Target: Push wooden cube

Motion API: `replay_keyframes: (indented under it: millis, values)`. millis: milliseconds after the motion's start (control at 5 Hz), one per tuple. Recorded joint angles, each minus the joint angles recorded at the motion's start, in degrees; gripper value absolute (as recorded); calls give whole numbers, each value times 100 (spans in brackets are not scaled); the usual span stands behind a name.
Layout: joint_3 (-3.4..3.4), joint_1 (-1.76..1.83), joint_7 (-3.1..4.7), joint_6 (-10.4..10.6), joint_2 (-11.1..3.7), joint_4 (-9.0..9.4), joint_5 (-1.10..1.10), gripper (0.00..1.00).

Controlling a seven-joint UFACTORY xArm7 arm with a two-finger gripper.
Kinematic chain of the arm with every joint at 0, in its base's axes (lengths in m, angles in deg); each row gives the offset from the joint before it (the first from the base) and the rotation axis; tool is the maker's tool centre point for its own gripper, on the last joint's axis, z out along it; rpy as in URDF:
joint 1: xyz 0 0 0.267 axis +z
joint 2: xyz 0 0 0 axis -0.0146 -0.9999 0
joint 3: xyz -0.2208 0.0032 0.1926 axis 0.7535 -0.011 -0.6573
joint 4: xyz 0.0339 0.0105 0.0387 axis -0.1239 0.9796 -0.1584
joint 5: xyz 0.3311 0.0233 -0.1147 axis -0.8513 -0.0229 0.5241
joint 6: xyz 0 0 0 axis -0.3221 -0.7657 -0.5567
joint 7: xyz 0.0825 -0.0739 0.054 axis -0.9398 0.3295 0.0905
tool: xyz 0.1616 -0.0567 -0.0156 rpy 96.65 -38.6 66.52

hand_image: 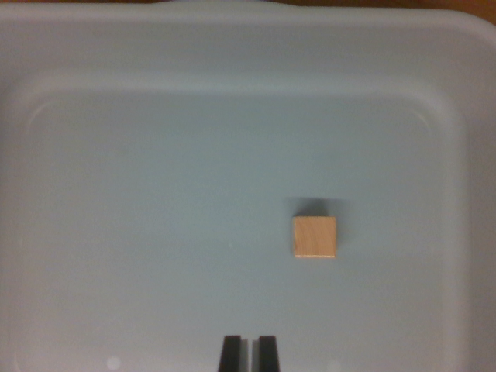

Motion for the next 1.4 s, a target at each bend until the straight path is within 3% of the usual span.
replay_keyframes:
  millis: [800, 1400]
  values:
    - [14, -8, 18, 145, -52, 113, -1, 0]
    - [38, -23, 49, 404, -145, 315, -4, 0]
